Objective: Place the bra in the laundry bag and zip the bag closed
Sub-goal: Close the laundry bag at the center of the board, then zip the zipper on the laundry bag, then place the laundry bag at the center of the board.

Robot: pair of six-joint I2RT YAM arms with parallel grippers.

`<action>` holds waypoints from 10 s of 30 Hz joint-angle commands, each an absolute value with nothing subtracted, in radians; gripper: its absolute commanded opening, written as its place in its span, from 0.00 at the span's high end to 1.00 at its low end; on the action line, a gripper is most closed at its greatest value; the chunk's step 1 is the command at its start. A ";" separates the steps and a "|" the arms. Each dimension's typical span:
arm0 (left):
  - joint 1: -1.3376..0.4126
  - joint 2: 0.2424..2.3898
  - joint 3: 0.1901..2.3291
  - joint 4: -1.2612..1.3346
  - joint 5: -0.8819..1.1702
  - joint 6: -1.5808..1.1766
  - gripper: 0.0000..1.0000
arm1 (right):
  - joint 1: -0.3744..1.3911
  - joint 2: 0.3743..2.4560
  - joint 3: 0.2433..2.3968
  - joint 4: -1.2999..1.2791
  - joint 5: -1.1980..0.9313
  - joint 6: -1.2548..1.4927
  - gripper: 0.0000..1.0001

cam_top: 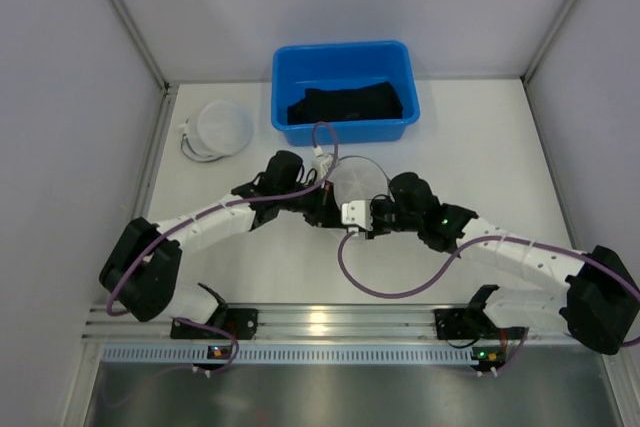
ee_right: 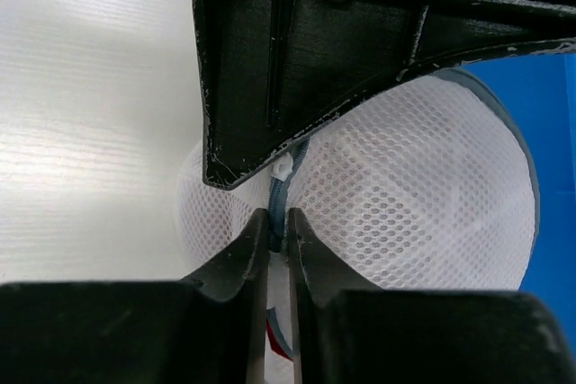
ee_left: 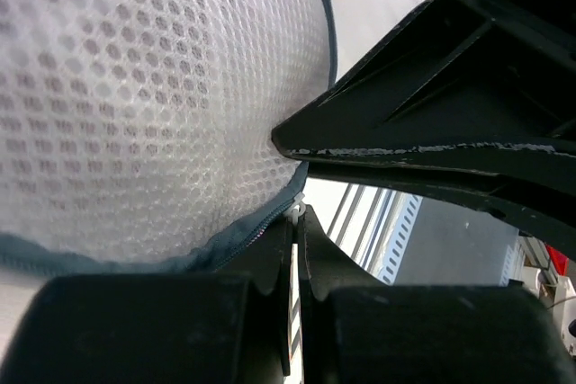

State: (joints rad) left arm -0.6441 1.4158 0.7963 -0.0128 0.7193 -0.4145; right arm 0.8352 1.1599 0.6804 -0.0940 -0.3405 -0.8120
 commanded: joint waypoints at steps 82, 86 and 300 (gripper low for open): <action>-0.584 1.315 0.758 -0.031 0.739 -0.417 1.00 | 0.799 1.107 0.788 -0.184 -0.477 -1.026 0.37; -0.604 1.342 0.776 -0.012 0.742 -0.446 1.00 | 0.847 1.137 0.785 -0.180 -0.474 -1.038 0.40; -0.235 1.135 0.913 -0.218 0.827 -0.423 0.02 | 0.578 1.167 1.236 -0.279 -0.365 -0.976 1.00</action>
State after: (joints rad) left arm -0.2653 1.1637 0.8764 -0.1905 0.8429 -0.4610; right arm 0.6083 1.1725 1.1599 -0.3061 -0.3763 -0.9730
